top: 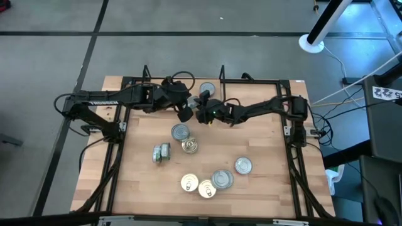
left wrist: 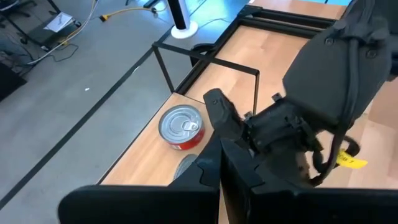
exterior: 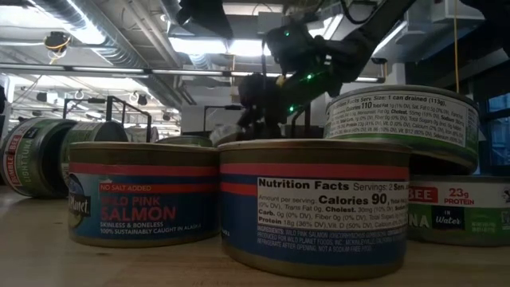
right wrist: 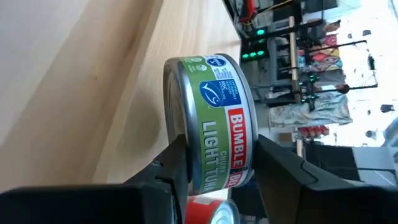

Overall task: Stack canned seafood by type on shelf
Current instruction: Put the green white tuna can on the shelf

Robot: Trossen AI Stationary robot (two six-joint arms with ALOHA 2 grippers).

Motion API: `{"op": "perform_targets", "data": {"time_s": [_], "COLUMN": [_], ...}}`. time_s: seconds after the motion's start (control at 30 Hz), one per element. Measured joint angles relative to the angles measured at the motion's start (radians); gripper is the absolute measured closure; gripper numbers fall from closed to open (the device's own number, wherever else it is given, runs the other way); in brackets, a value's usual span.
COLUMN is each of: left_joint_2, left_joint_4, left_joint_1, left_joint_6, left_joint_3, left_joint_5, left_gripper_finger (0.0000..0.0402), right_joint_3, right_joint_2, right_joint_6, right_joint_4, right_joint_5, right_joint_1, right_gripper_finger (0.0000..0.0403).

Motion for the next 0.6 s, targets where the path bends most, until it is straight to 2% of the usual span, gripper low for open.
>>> {"op": "perform_targets", "data": {"time_s": [0.6], "left_joint_2": [0.000], "left_joint_4": [-0.004], "left_joint_1": [-0.001], "left_joint_6": [-0.004], "left_joint_3": [0.000], "left_joint_5": [0.000], "left_gripper_finger": [0.0401], "right_joint_3": [0.003], "right_joint_2": [0.017], "right_joint_6": [0.029], "right_joint_4": [0.007], "right_joint_5": [-0.053], "right_joint_1": [-0.018], "right_gripper_finger": [0.0259]}}
